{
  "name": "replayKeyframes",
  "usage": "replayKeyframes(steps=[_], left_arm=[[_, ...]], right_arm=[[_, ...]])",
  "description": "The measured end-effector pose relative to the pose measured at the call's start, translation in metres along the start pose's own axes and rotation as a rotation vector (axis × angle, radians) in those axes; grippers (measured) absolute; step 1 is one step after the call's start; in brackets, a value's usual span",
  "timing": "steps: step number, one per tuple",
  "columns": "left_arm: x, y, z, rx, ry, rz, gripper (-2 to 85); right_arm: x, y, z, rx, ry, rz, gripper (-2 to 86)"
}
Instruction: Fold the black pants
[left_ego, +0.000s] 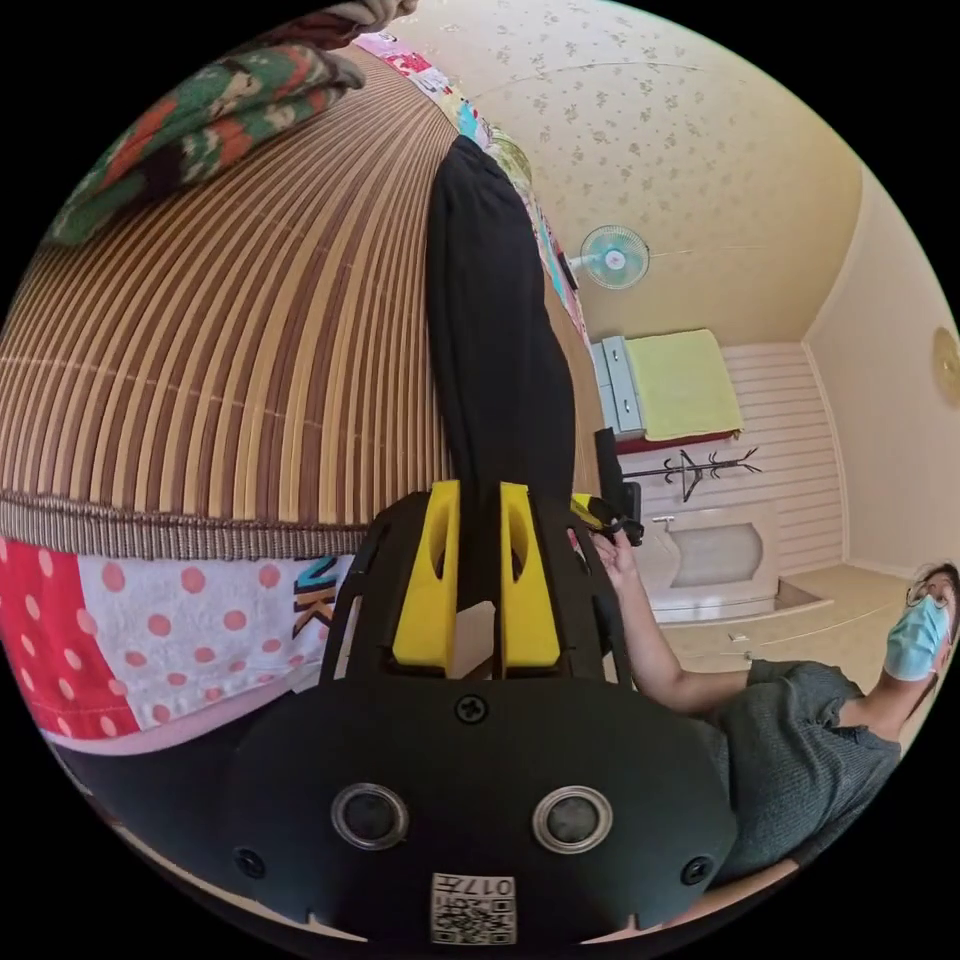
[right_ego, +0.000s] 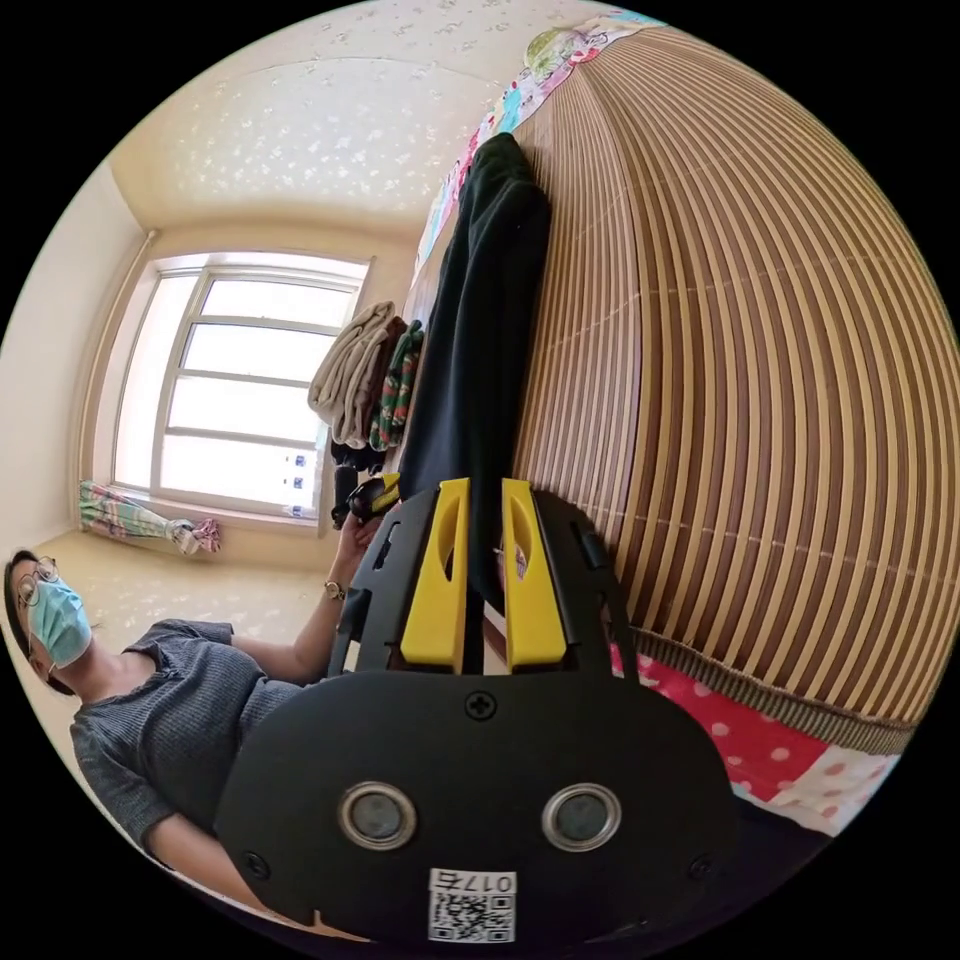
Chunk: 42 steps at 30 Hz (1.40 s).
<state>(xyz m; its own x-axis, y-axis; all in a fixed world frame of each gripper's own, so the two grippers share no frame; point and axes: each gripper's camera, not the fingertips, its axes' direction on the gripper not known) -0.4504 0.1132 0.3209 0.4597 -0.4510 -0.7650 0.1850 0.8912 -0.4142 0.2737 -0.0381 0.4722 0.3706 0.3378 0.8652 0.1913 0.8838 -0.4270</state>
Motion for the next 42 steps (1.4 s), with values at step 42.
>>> replayKeyframes(steps=[42], left_arm=[[0.053, 0.080, -0.070, -0.124, 0.080, 0.055, 2.0]], right_arm=[[-0.018, 0.156, 0.093, -0.389, 0.071, 0.059, 6.7]])
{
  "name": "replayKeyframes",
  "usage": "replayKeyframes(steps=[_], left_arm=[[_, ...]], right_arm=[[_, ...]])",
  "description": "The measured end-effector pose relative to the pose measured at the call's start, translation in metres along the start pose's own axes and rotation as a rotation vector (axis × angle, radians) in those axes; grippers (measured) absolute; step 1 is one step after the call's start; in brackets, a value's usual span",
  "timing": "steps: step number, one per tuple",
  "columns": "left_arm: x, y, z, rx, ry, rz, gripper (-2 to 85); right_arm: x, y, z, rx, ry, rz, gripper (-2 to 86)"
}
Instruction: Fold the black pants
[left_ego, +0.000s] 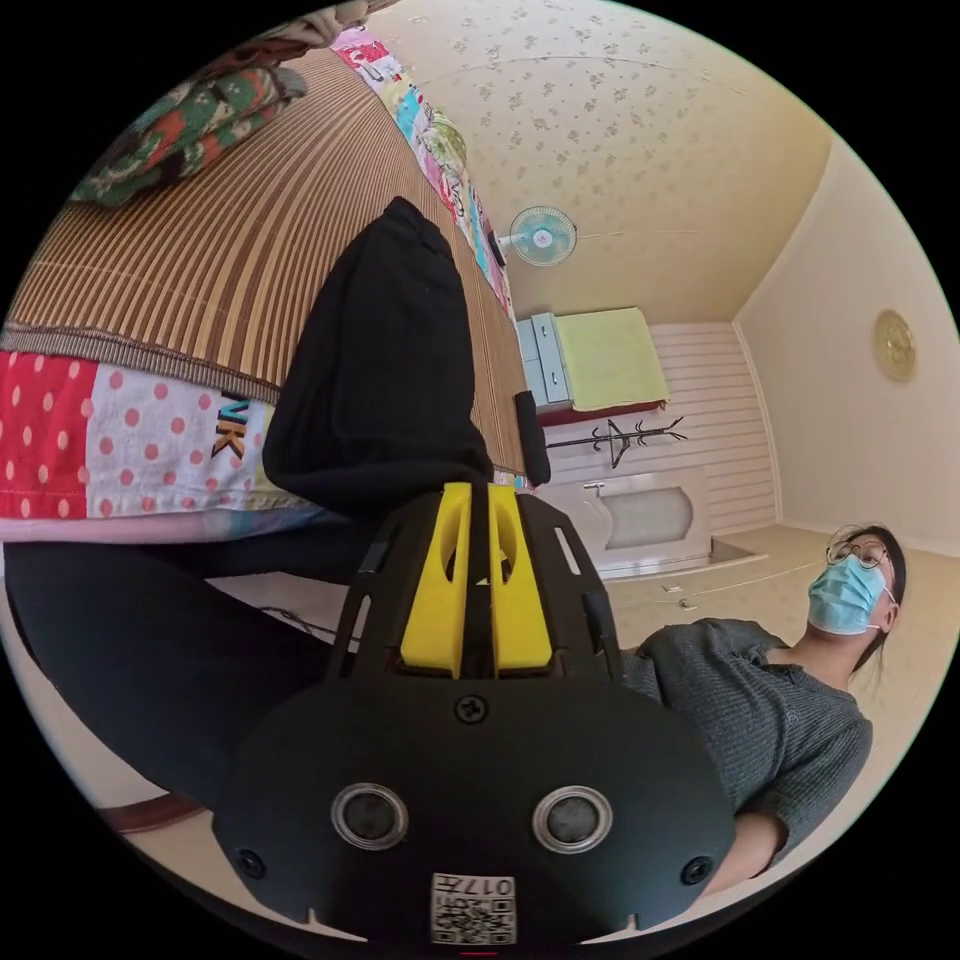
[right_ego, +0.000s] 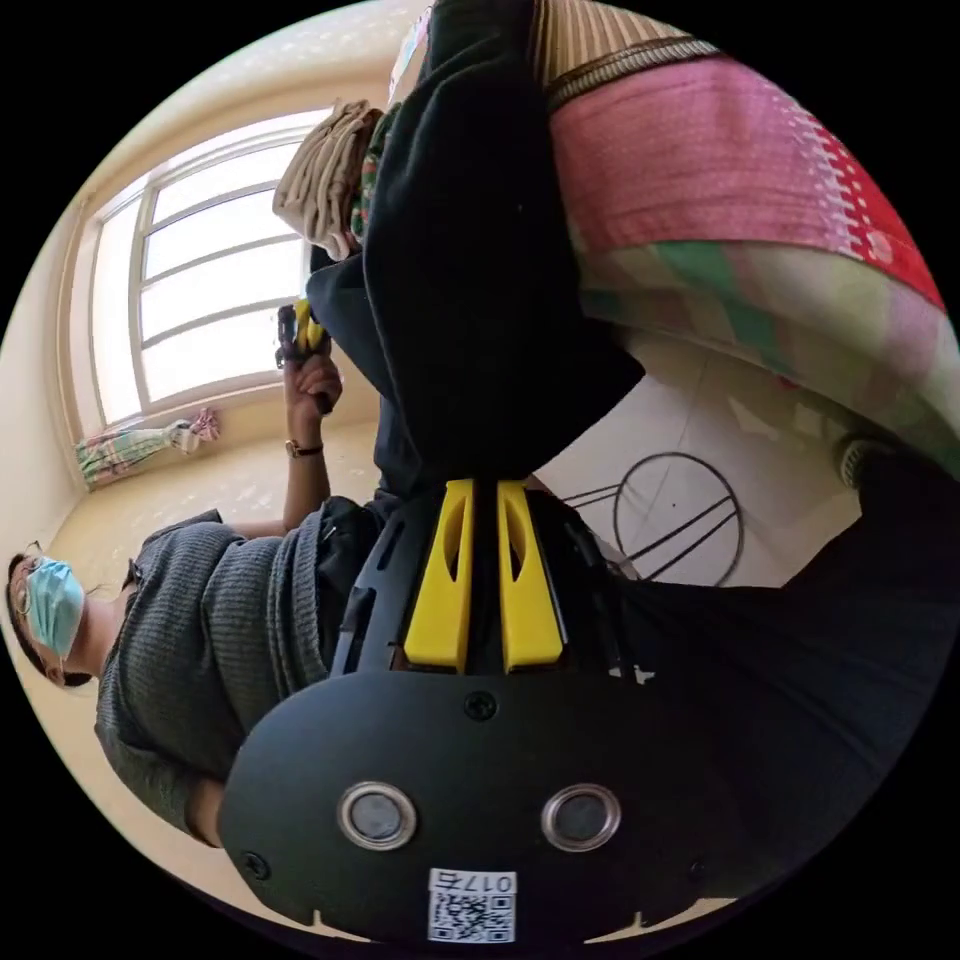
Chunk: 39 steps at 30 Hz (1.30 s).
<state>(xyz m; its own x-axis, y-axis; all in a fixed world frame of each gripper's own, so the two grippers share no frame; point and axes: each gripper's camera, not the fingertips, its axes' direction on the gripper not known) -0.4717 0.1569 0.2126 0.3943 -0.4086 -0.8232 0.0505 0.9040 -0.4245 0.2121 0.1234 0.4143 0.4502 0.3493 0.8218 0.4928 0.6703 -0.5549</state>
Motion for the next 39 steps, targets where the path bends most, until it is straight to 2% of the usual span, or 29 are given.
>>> replayKeyframes(steps=[4, 7, 9, 12, 14, 16, 20, 22, 24, 28, 31, 39], left_arm=[[0.001, 0.002, 0.014, -0.066, -0.123, -0.013, 0.1], [-0.005, 0.004, 0.020, -0.047, -0.088, -0.038, 0.0], [-0.010, 0.007, 0.021, -0.039, -0.084, -0.077, 0.3], [-0.009, 0.012, 0.018, -0.015, -0.236, -0.135, 2.8], [0.000, 0.012, 0.014, 0.028, -0.334, -0.125, 6.3], [0.015, 0.007, 0.016, 0.085, -0.345, -0.051, 9.6], [0.017, -0.014, 0.055, -0.046, -0.406, 0.001, 9.4], [0.012, -0.021, 0.087, -0.137, -0.508, -0.002, 10.2], [0.015, -0.020, 0.103, -0.145, -0.556, 0.015, 11.0], [0.036, -0.008, 0.112, -0.023, -0.684, 0.055, 9.4], [0.054, 0.002, 0.111, 0.063, -0.726, 0.129, 9.6], [0.057, -0.013, 0.136, -0.009, -0.782, 0.136, 9.5]], right_arm=[[0.010, -0.005, -0.026, 0.304, -0.119, -0.044, 11.4], [0.022, -0.018, -0.021, 0.357, -0.123, -0.031, 12.2], [0.020, -0.025, -0.013, 0.365, -0.120, -0.031, 12.3], [0.009, -0.024, -0.005, 0.351, -0.069, -0.041, 11.3], [0.008, -0.022, 0.004, 0.336, -0.090, -0.040, 8.8], [0.009, -0.020, 0.010, 0.349, -0.115, -0.027, 7.2], [0.008, -0.025, 0.020, 0.367, -0.180, -0.025, 5.7], [0.002, -0.027, 0.022, 0.359, -0.149, -0.028, 5.8], [-0.004, -0.028, 0.023, 0.353, -0.119, -0.033, 6.2], [-0.019, -0.026, 0.023, 0.376, -0.067, -0.041, 7.5], [-0.031, -0.025, 0.021, 0.412, 0.011, -0.055, 8.1], [-0.054, -0.044, 0.039, 0.361, 0.131, -0.111, 8.6]])
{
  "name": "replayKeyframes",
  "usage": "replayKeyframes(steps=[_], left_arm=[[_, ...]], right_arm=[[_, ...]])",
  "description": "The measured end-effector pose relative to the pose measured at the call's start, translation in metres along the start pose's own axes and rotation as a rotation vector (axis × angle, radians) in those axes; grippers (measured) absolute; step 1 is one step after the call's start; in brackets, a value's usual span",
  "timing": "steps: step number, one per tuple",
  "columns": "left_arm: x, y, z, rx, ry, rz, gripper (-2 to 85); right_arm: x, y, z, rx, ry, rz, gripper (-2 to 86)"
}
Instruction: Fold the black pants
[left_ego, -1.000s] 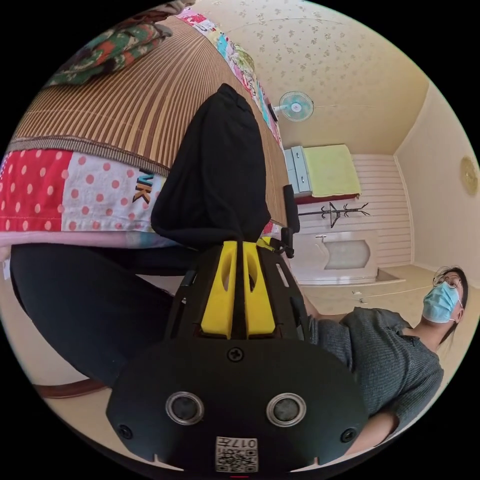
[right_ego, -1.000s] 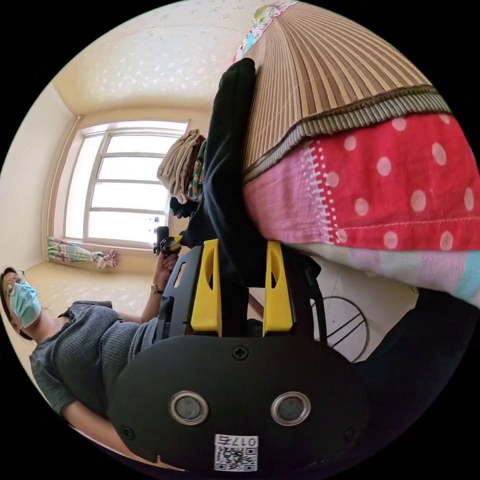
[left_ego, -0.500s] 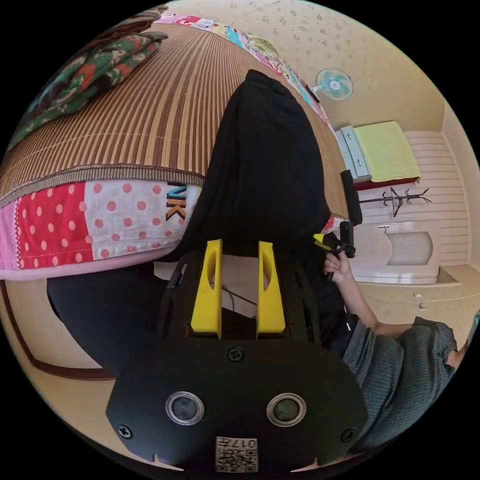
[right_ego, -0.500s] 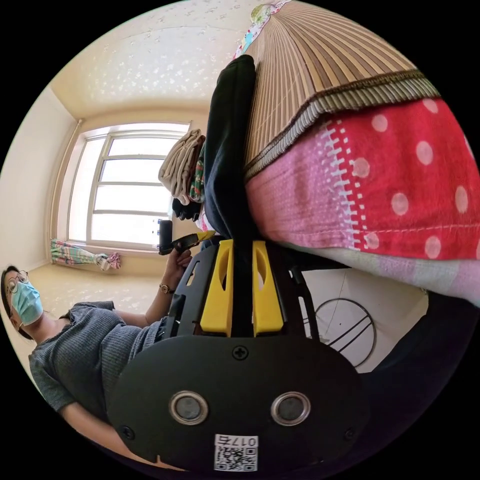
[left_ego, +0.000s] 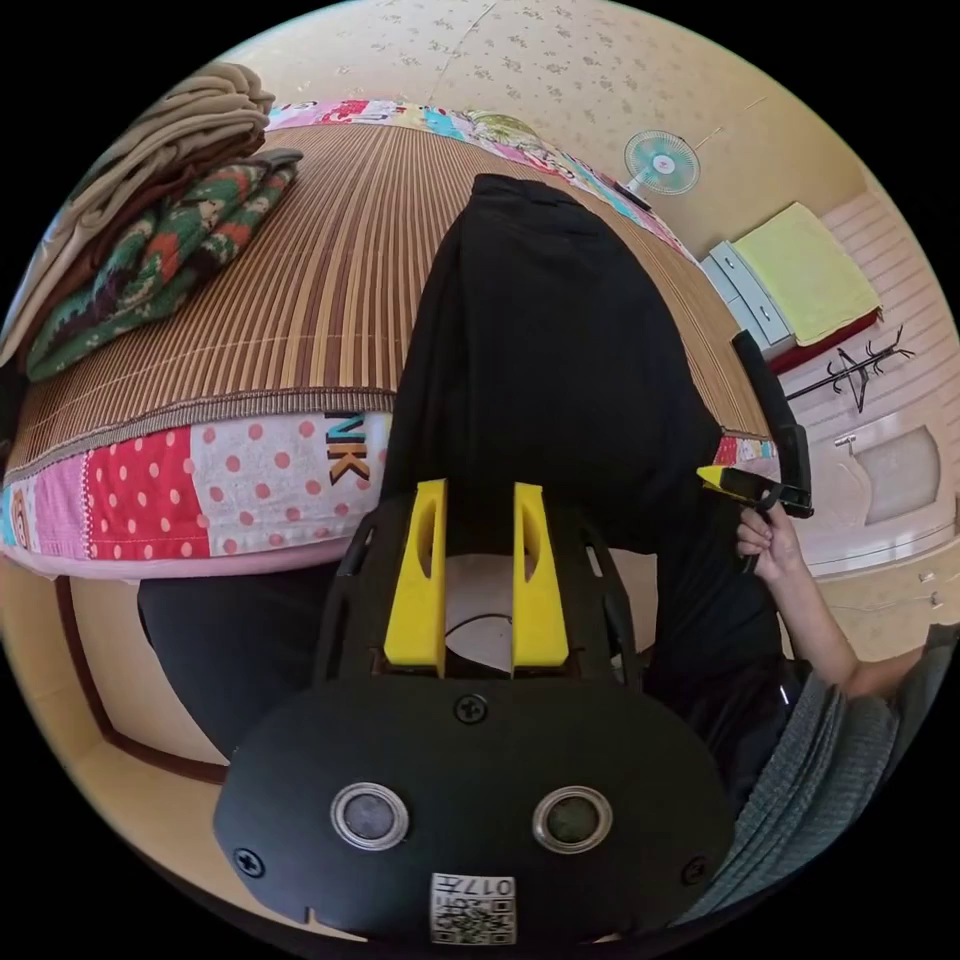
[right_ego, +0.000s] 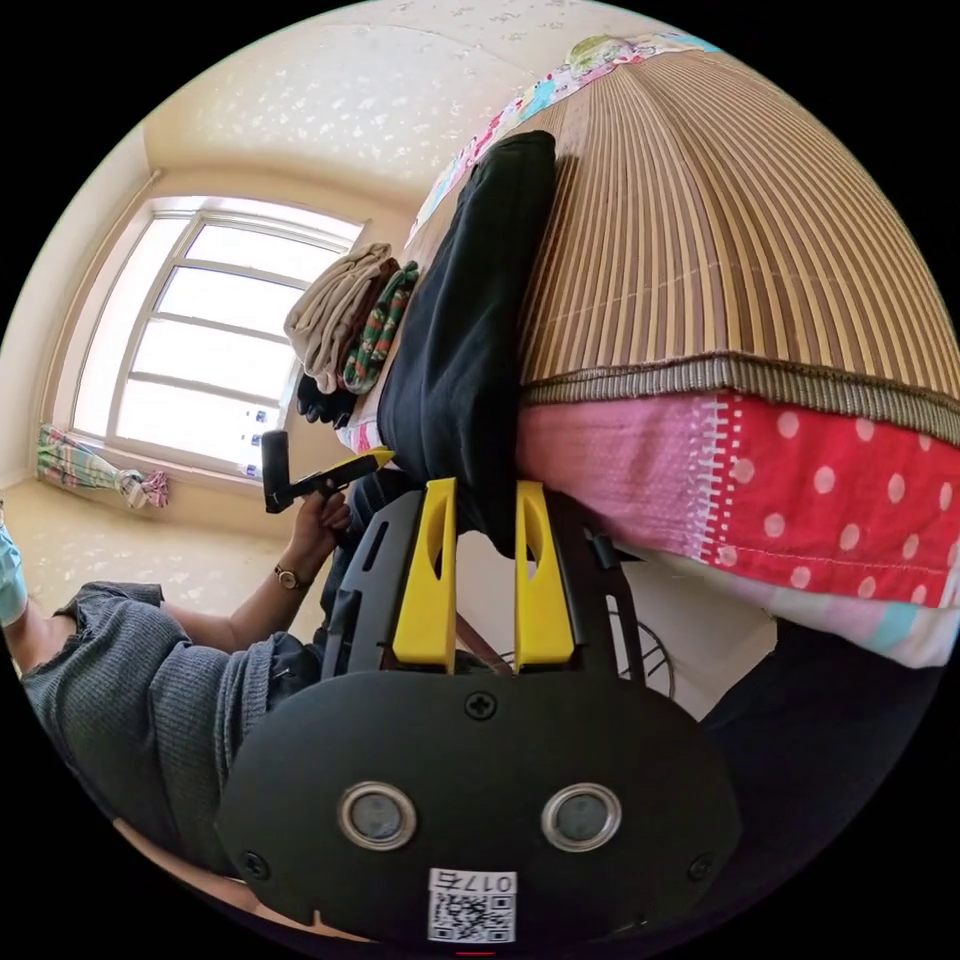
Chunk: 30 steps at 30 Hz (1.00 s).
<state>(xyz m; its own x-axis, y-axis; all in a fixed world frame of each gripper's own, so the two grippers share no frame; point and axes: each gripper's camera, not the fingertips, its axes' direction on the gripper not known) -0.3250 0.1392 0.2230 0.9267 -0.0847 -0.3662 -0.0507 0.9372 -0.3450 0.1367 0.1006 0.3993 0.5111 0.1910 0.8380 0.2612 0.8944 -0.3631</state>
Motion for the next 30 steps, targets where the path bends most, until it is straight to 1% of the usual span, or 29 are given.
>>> replayKeyframes(steps=[2, 3, 4, 8, 11, 13, 16, 17, 20, 22, 25, 27, 30], left_arm=[[0.006, -0.002, 0.001, -0.030, 0.000, 0.025, 7.1], [0.008, -0.002, 0.001, -0.039, -0.016, 0.026, 3.8], [0.010, -0.002, 0.001, -0.037, -0.020, 0.030, 2.7], [0.009, -0.005, 0.000, -0.050, -0.003, 0.043, 0.5], [0.001, -0.010, -0.014, -0.057, 0.082, 0.043, -0.3], [-0.010, -0.014, -0.039, -0.002, 0.212, 0.042, -0.6], [-0.020, -0.025, -0.071, 0.045, 0.298, 0.057, -0.7], [-0.022, -0.028, -0.077, 0.045, 0.296, 0.056, -0.7], [-0.031, -0.040, -0.097, 0.035, 0.215, 0.041, -0.8], [-0.043, -0.049, -0.083, -0.050, 0.138, 0.021, -0.7], [-0.057, -0.051, -0.037, -0.172, 0.158, -0.033, -0.4], [-0.060, -0.046, -0.021, -0.176, 0.135, -0.035, -0.1], [-0.065, -0.039, -0.022, -0.126, 0.126, -0.041, 0.8]], right_arm=[[-0.005, -0.001, 0.001, -0.005, 0.024, -0.011, 8.3], [-0.006, 0.000, 0.001, -0.006, 0.027, -0.013, 8.2], [-0.008, 0.000, 0.001, -0.009, 0.034, -0.015, 7.8], [-0.012, 0.000, 0.000, -0.033, 0.063, -0.020, 5.6], [-0.017, -0.003, -0.005, -0.071, 0.084, 0.003, 3.3], [-0.026, -0.004, -0.010, -0.087, 0.083, -0.006, 2.4], [-0.042, -0.005, -0.019, -0.083, 0.033, -0.054, 1.6], [-0.045, -0.007, -0.022, -0.075, -0.024, -0.047, 1.5], [-0.043, -0.010, -0.022, -0.066, -0.136, -0.027, 1.3], [-0.039, -0.011, -0.011, -0.098, -0.096, -0.029, 1.3], [-0.022, -0.011, 0.009, -0.154, 0.089, 0.020, 1.3], [-0.015, -0.011, 0.008, -0.149, 0.093, 0.033, 1.3], [-0.011, -0.009, -0.003, -0.152, 0.062, -0.005, 1.7]])
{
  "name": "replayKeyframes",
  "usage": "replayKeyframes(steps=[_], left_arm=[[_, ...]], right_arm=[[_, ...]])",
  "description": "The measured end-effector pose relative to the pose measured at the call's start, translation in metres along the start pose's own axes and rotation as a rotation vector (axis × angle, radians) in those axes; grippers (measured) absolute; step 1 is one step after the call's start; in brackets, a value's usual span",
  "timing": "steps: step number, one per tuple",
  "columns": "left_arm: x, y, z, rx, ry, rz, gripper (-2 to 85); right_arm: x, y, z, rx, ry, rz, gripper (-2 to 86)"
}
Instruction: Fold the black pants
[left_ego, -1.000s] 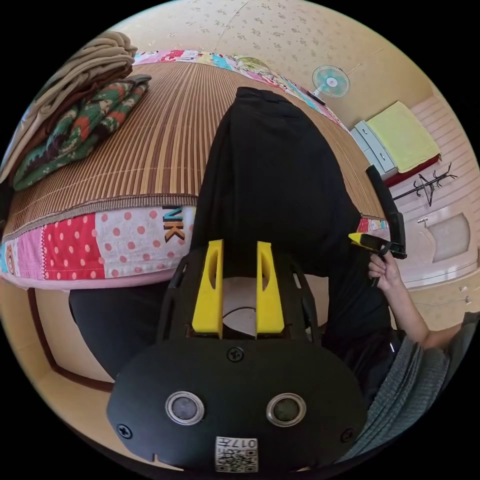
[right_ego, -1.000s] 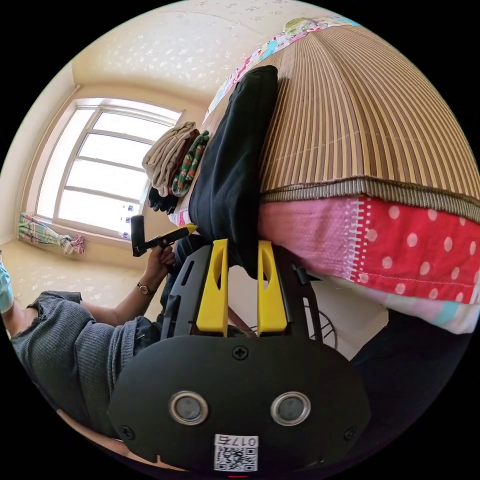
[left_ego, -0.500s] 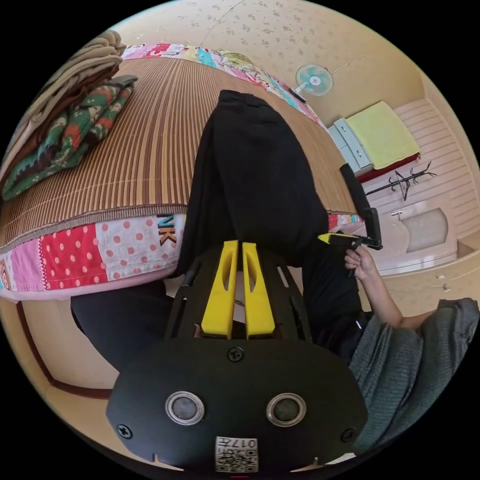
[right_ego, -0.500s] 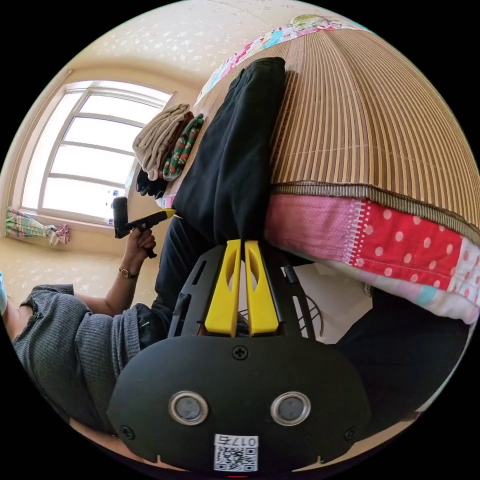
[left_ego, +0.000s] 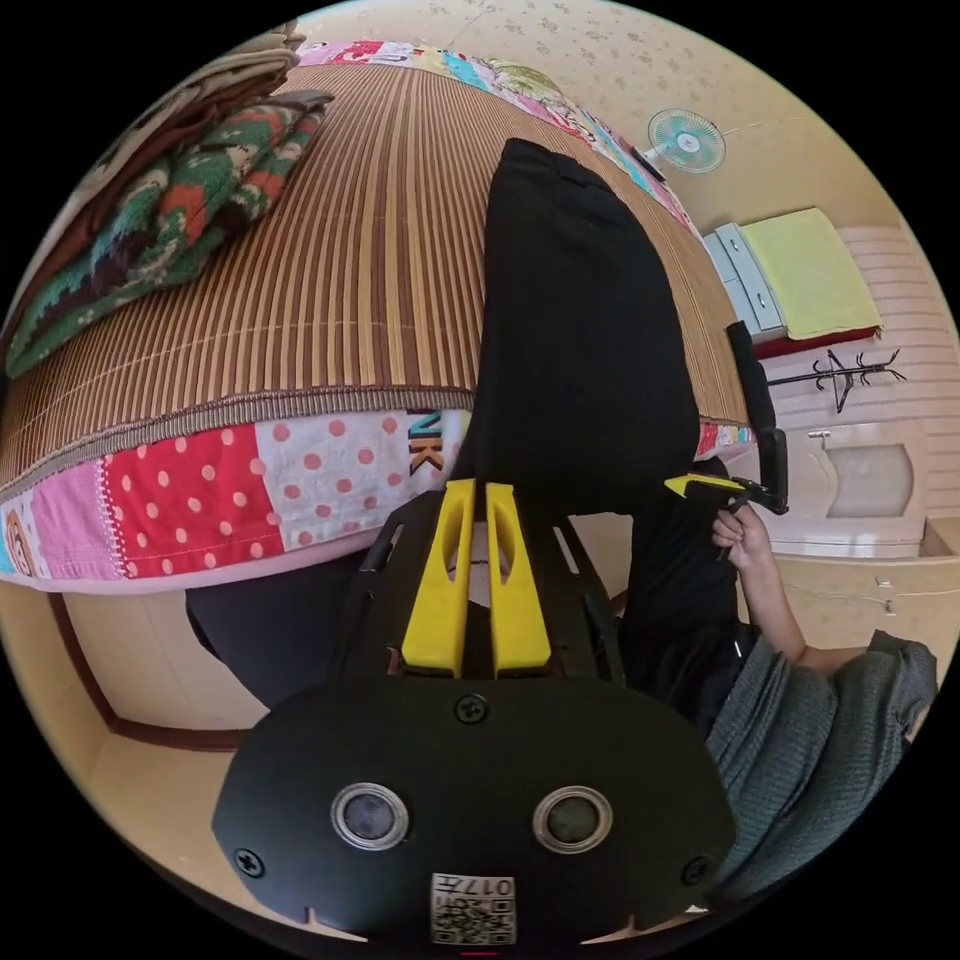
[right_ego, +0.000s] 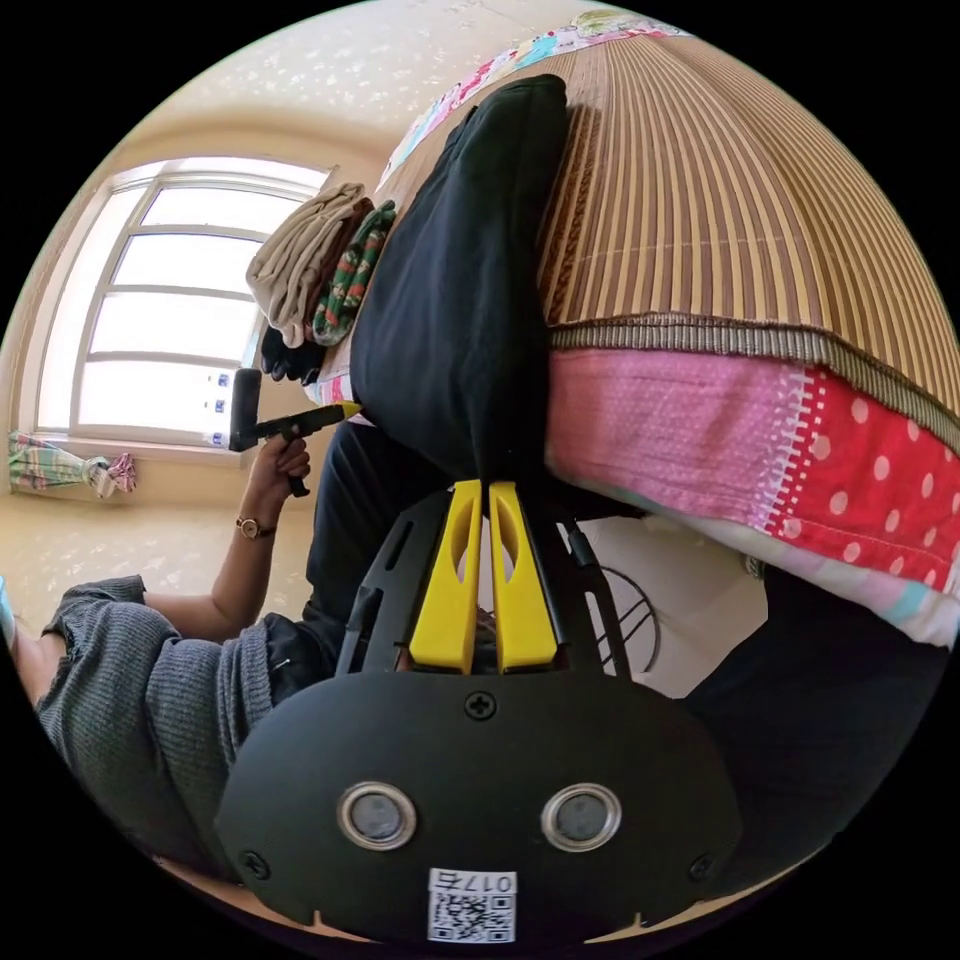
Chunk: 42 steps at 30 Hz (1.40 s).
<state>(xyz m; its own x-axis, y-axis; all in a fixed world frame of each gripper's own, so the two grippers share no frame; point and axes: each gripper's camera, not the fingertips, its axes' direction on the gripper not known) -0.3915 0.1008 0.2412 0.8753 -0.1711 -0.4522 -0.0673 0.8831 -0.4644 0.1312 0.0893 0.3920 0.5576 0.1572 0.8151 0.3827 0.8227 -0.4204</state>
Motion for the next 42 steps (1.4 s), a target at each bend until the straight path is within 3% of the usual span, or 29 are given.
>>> replayKeyframes(steps=[4, 11, 19, 25, 28, 35, 38, 42], left_arm=[[-0.014, 0.007, -0.018, 0.112, 0.075, 0.041, 4.7], [-0.030, -0.010, -0.027, 0.146, 0.110, 0.217, 12.3], [-0.048, -0.030, -0.016, 0.085, 0.151, 0.189, 11.6], [-0.076, -0.036, -0.013, 0.066, 0.240, 0.117, 9.9], [-0.074, -0.034, -0.016, 0.064, 0.194, 0.133, 9.4], [-0.077, -0.023, -0.010, 0.048, 0.202, 0.108, 4.4], [-0.092, -0.009, -0.023, 0.077, 0.343, 0.103, 3.8], [-0.103, 0.023, -0.058, 0.235, 0.744, 0.164, 3.1]], right_arm=[[0.016, 0.006, -0.018, 0.008, -0.001, -0.029, 3.3], [0.047, 0.018, -0.059, 0.229, -0.056, -0.140, 8.3], [0.085, 0.018, -0.074, 0.274, -0.288, -0.102, 10.0], [0.101, 0.002, -0.080, 0.201, -0.329, -0.095, 9.1], [0.112, 0.002, -0.087, 0.179, -0.371, -0.082, 8.0], [0.141, 0.036, -0.109, 0.239, -0.471, -0.022, 6.5], [0.141, 0.049, -0.127, 0.247, -0.482, -0.014, 5.2], [0.128, 0.071, -0.177, 0.347, -0.598, -0.081, 3.3]])
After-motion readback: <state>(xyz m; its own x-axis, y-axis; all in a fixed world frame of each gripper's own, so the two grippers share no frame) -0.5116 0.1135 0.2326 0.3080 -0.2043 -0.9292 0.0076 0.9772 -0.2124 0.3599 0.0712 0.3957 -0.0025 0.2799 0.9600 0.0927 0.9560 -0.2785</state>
